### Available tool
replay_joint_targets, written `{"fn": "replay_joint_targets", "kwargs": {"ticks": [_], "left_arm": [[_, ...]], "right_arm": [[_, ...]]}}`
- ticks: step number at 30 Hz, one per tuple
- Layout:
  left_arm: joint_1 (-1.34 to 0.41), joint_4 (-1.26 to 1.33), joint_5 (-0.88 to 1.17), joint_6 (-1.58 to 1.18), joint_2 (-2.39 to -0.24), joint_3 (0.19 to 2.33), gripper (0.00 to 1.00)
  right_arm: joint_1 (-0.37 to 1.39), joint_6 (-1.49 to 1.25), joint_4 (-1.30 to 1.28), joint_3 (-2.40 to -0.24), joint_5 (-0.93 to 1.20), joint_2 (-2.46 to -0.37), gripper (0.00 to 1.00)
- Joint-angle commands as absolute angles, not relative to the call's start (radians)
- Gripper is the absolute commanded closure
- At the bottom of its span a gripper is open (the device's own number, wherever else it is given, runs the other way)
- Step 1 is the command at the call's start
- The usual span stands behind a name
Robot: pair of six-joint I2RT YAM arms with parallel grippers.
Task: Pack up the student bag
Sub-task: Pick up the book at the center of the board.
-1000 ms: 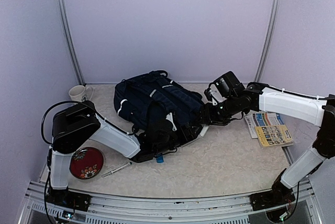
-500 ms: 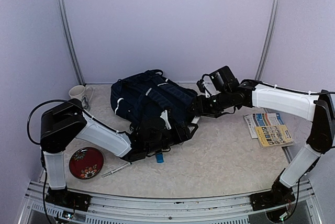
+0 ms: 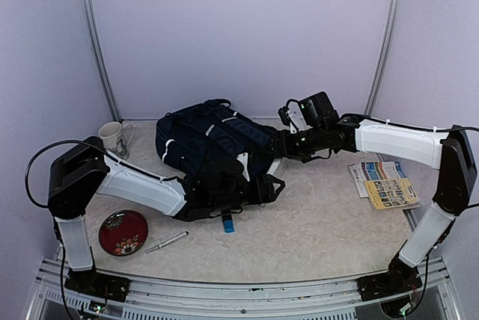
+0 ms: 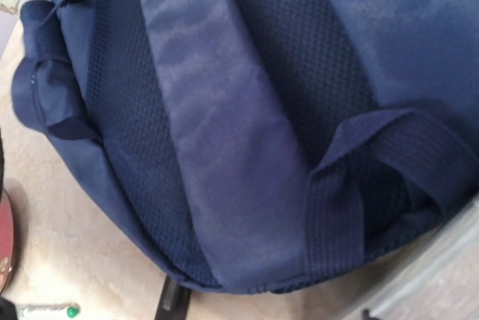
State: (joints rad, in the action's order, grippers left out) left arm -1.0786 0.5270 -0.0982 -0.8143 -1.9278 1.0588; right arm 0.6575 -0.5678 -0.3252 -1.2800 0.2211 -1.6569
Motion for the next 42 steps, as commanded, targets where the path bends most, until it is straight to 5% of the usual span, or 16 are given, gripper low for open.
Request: {"fn": "replay_joint_targets", "kwargs": {"ticks": [1,14,21,29,36,42], "left_arm": [[-1.089,0.419,-0.031,-0.762,-1.960,1.144,0.20],[-1.094,0.297,-0.144,-0.738,-2.025,1.299,0.28],[-1.089,0.309,-0.145,-0.755,-2.031,1.301,0.68],[-1.079,0.339,-0.128,-0.775,-2.028,1.284,0.98],[-1.057,0.563,-0.048,-0.848,-1.980,1.149,1.00],[-1.037,0.858,0.020,-0.955,-1.911,1.024,1.00]], "right_arm": [[0.641,-0.555,-0.330,-1.267,0.211,-1.708,0.34],[0.640,-0.554,-0.299,-1.241,0.245,-1.686,0.34],[0.635,-0.552,-0.284,-1.219,0.263,-1.663,0.33],[0.630,-0.545,-0.271,-1.196,0.283,-1.645,0.33],[0.614,-0.512,-0.304,-1.179,0.353,-1.538,0.27],[0.494,-0.585,-0.218,-0.952,0.498,-1.284,0.21]]}}
